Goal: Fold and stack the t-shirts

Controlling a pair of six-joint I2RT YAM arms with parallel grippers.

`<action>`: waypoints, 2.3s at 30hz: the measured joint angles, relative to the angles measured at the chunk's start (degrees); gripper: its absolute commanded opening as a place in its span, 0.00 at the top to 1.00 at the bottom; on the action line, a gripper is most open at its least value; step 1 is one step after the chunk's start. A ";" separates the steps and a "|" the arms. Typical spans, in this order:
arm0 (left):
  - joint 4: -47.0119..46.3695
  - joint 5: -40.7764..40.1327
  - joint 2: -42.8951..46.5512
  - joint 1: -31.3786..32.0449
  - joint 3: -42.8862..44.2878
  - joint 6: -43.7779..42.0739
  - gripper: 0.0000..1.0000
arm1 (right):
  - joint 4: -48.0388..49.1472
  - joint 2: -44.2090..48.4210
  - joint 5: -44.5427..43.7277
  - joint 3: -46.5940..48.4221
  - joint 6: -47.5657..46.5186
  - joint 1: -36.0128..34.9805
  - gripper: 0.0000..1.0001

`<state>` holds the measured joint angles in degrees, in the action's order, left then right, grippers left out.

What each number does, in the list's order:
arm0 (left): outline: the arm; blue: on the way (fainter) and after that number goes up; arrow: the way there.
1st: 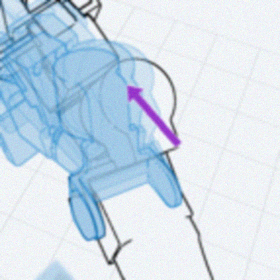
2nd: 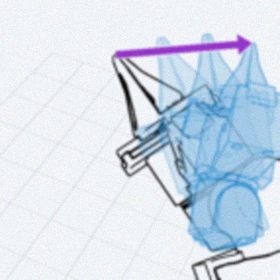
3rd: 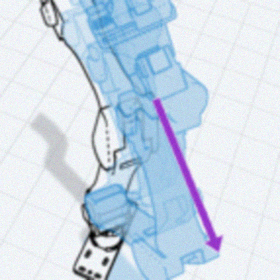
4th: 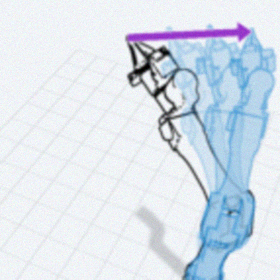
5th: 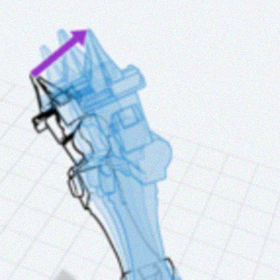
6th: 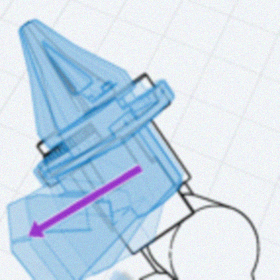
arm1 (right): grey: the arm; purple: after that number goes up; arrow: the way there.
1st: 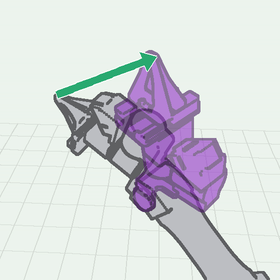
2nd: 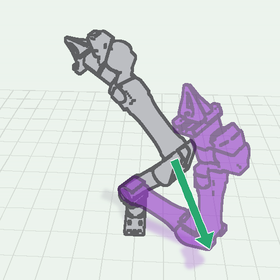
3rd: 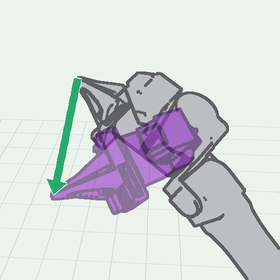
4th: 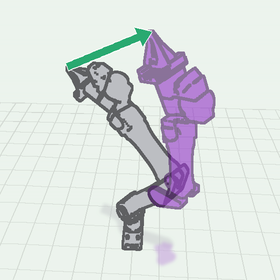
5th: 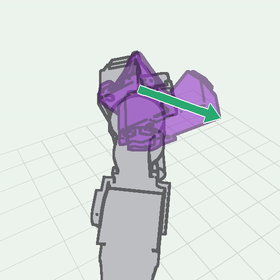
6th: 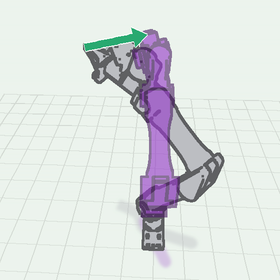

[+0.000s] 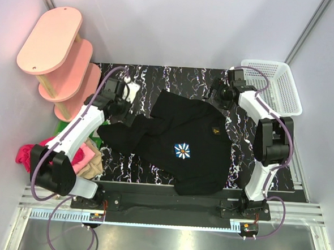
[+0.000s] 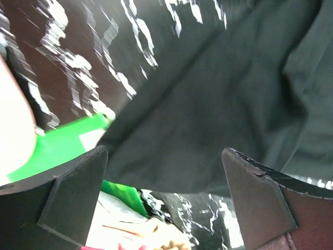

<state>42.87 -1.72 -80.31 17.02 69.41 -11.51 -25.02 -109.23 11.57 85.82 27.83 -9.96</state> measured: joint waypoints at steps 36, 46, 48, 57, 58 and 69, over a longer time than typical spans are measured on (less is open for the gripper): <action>-1.03 7.02 4.87 10.49 -12.94 -5.20 0.04 | -4.42 -21.09 11.45 21.18 -5.62 -4.55 0.00; -1.20 4.79 8.13 10.21 -13.31 -5.44 0.01 | -6.38 -21.00 10.25 22.40 -6.62 -4.24 0.00; -1.11 4.26 9.20 9.60 -13.22 -5.42 0.01 | -6.51 -20.92 10.14 22.43 -6.60 -4.24 0.00; -0.85 5.35 12.20 -0.74 -11.10 -4.35 0.01 | -6.49 -16.76 9.90 20.74 -6.62 -4.17 0.00; -0.81 5.73 11.87 -1.01 -10.86 -4.26 0.01 | -6.49 -15.87 9.90 20.41 -6.62 -4.17 0.00; -2.19 8.61 10.47 -1.07 -10.93 -3.04 0.02 | -5.68 -12.35 9.90 17.64 -7.10 -4.17 0.00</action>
<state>40.69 6.90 -69.84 15.94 58.48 -14.55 -30.70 -121.58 21.47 103.46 20.73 -14.13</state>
